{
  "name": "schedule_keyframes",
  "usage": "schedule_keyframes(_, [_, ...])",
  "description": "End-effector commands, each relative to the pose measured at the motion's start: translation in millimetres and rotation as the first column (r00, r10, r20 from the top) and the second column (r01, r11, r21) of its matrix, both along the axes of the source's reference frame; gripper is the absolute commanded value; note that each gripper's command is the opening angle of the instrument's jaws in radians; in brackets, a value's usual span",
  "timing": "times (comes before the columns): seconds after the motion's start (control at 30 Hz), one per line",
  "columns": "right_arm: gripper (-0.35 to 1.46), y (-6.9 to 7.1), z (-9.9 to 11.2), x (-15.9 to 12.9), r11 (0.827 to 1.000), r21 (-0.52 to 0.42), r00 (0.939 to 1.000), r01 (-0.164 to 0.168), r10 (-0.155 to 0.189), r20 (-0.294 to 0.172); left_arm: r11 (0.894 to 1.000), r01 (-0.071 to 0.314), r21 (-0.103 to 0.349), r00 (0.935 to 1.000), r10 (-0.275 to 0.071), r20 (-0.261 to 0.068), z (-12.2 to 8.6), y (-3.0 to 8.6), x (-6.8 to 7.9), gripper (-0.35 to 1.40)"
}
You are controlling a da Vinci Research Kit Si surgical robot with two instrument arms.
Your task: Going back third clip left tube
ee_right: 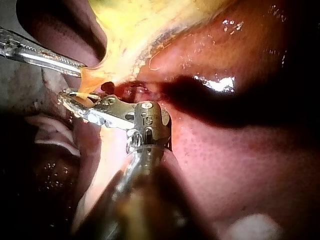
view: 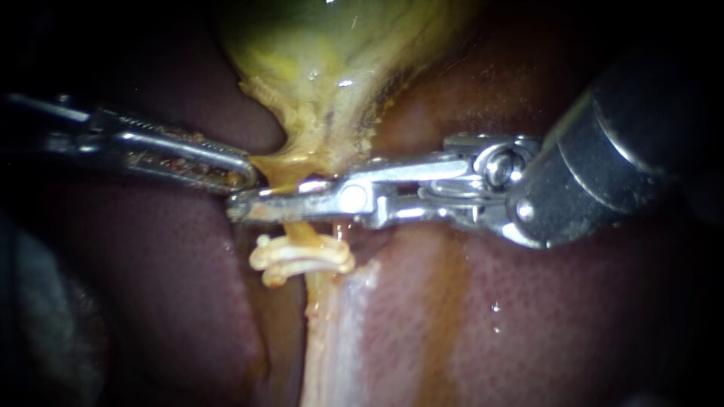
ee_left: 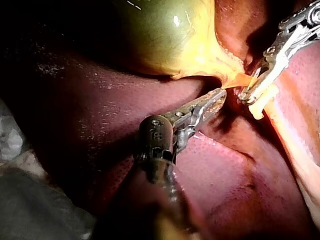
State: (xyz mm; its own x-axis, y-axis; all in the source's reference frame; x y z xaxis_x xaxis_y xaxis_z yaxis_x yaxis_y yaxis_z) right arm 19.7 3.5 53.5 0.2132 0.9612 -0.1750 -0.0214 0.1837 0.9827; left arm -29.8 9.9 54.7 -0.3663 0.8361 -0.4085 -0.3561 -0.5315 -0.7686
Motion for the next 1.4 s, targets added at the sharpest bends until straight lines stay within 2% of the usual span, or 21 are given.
schedule_keyframes(0.03, [-0.35,0.0,0.1,0.0,1.0,0.0,1.0,-0.001,0.001,0.0,1.0,0.0,0.0,1.0,0.0,0.0,0.0,0.0,0.0,-0.35])
schedule_keyframes(0.13, [-0.35,-0.1,0.2,0.0,1.0,-0.001,1.0,-0.002,0.002,-0.002,1.0,0.001,0.0,1.0,-0.001,0.0,0.0,0.0,0.0,-0.35])
schedule_keyframes(0.27, [0.18,-0.9,1.3,0.5,1.0,-0.001,0.9987,-0.025,0.025,-0.044,1.0,0.001,0.0,1.0,-0.001,-0.001,0.0,0.0,-0.1,-0.35])
schedule_keyframes(0.37, [0.38,-1.8,2.8,1.2,1.0,-0.01,0.9987,-0.019,0.018,-0.048,1.0,0.0,0.0,1.0,0.0,0.0,0.0,-0.1,0.0,-0.35])
schedule_keyframes(0.57, [0.46,-3.9,6.7,1.9,0.995,-0.095,0.9989,-0.004,0.0,-0.047,1.0,0.0,0.0,1.0,0.0,0.0,0.0,-0.1,0.1,-0.35])
schedule_keyframes(0.67, [0.48,-4.3,8.4,1.9,0.98,-0.196,0.9992,0.029,-0.034,-0.022,1.0,0.0,0.0,1.0,0.0,0.0,0.0,-0.1,0.1,-0.35])
schedule_keyframes(0.77, [0.49,-3.9,9.7,1.7,0.952,-0.304,0.9995,0.03,-0.031,0.002,1.0,0.0,0.0,1.0,0.0,0.0,-0.1,-0.1,0.1,-0.35])
schedule_keyframes(0.8, [0.5,-3.5,10.0,1.6,0.941,-0.338,0.9999,0.007,-0.002,0.016,1.0,0.001,0.0,1.0,-0.001,0.0,-0.1,-0.1,0.1,-0.35])
schedule_keyframes(0.9, [0.5,-2.8,10.4,1.0,0.903,-0.43,0.9998,-0.008,0.015,0.014,1.0,0.001,0.0,1.0,-0.001,-0.001,-0.1,-0.1,0.1,-0.35])
schedule_keyframes(0.97, [0.5,-2.6,10.3,0.5,0.888,-0.46,0.9998,-0.01,0.017,0.011,1.0,0.001,0.0,1.0,-0.001,0.0,-0.1,-0.2,0.1,-0.35])
schedule_keyframes(1.1, [0.5,-2.9,9.7,-1.0,0.82,-0.572,0.9998,0.004,-0.014,-0.014,1.0,0.0,0.0,1.0,0.0,0.0,-0.1,-0.1,0.2,-0.35])
schedule_keyframes(1.13, [0.5,-3.1,9.3,-1.5,0.794,-0.608,0.9993,0.009,-0.029,-0.023,1.0,0.0,0.0,1.0,0.0,0.0,-0.2,-0.1,0.2,-0.35])
schedule_keyframes(1.2, [0.5,-3.3,8.6,-2.5,0.763,-0.647,0.9985,0.012,-0.044,-0.033,1.0,-0.001,0.0,1.0,0.001,0.0,-0.2,-0.1,0.2,-0.35])
schedule_keyframes(1.23, [0.5,-3.4,8.1,-3.2,0.74,-0.672,0.9978,0.016,-0.055,-0.037,1.0,-0.001,0.0,1.0,0.001,0.0,-0.2,-0.1,0.3,-0.35])
schedule_keyframes(1.33, [0.5,-3.7,6.7,-4.9,0.694,-0.719,0.9962,0.021,-0.075,-0.043,1.0,-0.001,0.0,1.0,0.001,0.001,-0.2,-0.1,0.3,-0.35])
schedule_keyframes(1.4, [0.5,-3.6,5.8,-6.0,0.674,-0.738,0.995,0.035,-0.093,-0.037,1.0,-0.001,0.0,1.0,0.001,0.001,-0.2,-0.1,0.3,-0.35])
